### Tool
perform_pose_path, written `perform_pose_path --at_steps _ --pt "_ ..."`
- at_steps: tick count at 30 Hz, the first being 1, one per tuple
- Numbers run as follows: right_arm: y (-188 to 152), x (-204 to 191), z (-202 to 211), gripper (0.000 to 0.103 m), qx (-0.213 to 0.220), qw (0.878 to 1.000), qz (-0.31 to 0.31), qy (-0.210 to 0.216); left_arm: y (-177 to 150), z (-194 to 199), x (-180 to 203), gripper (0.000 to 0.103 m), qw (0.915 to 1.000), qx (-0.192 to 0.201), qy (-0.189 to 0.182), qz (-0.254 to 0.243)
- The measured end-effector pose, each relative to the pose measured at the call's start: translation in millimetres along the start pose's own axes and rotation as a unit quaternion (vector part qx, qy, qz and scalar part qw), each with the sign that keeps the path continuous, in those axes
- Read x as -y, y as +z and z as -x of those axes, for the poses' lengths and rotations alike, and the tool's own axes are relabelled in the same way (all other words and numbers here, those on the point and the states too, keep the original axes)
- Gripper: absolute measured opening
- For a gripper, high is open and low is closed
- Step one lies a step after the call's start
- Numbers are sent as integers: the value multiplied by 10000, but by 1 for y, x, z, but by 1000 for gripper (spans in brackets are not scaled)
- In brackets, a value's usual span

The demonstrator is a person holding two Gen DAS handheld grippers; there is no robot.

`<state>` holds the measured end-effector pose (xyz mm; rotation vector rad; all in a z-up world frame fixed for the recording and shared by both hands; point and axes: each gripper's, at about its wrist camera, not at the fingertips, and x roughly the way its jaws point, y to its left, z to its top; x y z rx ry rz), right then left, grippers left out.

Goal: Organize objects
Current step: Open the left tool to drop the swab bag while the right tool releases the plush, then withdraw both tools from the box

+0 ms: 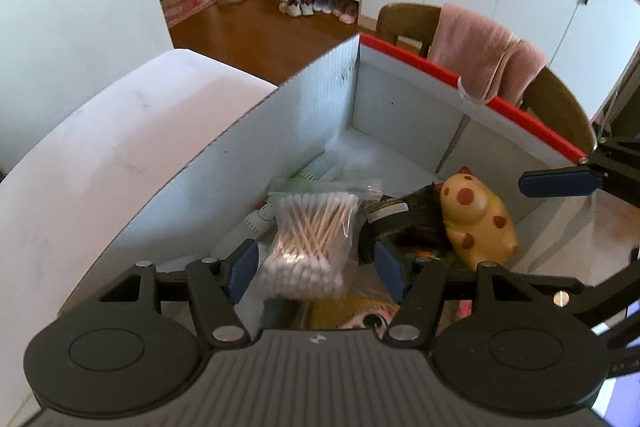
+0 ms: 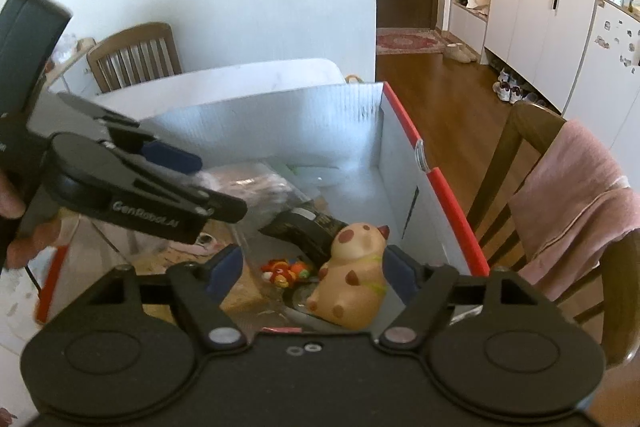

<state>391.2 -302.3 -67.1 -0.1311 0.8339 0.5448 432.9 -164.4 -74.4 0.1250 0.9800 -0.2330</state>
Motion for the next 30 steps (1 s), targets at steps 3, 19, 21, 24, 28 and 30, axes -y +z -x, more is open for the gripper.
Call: perform_pose_path --at_steps 3,19,21,24,28,30 --pt "0 -4 11 79 100 9999 -52 24 -6 15 1 63 9999 161 -7 61" --pt "-14 -25 61 95 636 9973 -365 96 -62 105 10 69 9921 1229 156 209" --pt "-16 -31 68 97 725 9967 -352 102 -69 114 10 70 9910 1304 117 263" --pt "-19 -39 76 100 816 9961 -332 104 -78 126 8 70 9897 1374 123 389" --pt "-23 -51 87 102 961 9948 -330 66 -92 142 4 83 9870 1473 186 620" --pt "-26 -57 90 102 1017 9942 -339 41 -99 147 2 84 9856 1508 244 726"
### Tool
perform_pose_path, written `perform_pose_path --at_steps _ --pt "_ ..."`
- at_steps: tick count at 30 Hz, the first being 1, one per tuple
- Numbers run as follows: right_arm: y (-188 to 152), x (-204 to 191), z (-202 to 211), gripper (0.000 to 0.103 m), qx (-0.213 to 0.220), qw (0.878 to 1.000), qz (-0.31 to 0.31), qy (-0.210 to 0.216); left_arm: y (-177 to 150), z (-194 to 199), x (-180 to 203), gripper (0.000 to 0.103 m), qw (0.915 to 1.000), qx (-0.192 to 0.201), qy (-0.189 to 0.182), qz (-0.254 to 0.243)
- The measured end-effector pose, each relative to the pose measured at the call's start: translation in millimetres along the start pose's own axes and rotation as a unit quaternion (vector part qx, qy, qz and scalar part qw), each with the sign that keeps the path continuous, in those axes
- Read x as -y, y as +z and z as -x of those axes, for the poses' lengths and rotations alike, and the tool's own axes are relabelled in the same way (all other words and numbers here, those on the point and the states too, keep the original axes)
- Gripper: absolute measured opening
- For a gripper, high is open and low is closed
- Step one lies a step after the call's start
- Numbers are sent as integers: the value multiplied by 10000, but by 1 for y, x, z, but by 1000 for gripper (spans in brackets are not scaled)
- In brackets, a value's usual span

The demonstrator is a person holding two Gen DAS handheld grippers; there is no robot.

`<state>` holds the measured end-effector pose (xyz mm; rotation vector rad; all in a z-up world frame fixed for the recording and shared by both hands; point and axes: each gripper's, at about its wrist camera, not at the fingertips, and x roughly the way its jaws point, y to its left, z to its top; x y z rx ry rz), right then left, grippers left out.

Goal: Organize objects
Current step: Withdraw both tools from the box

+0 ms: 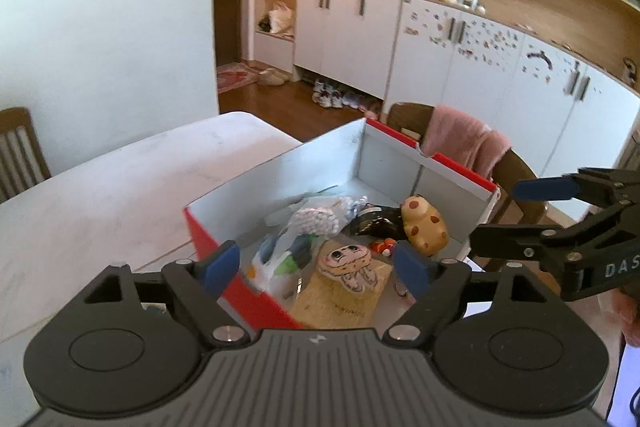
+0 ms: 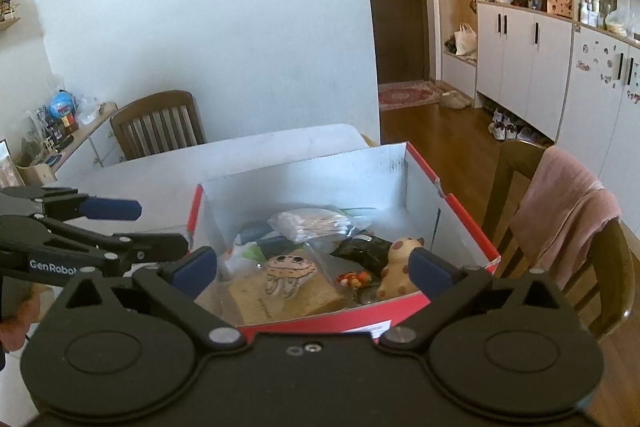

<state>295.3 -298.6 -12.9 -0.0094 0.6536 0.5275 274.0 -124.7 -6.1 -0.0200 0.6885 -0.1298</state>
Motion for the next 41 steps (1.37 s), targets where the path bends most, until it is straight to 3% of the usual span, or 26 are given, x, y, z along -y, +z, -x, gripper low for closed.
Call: perform_pose_path --at_steps 5,8,16,24,41 --pt "-8 -16 8 102 85 9999 11 -70 -12 15 -10 90 9998 -42 110 143" --pt "-12 -24 11 102 127 9999 -46 -83 -20 21 -15 103 9997 -51 138 173" --pt "-24 -38 20 102 159 9993 -306 -172 -38 36 -21 103 9997 -81 -6 235" --pt "-32 -52 28 102 186 9987 -404 -266 -44 56 -15 103 9998 175 -113 50" --pt "-40 -61 34 102 199 9956 -726 -550 -49 62 -22 103 9991 195 -360 -123"
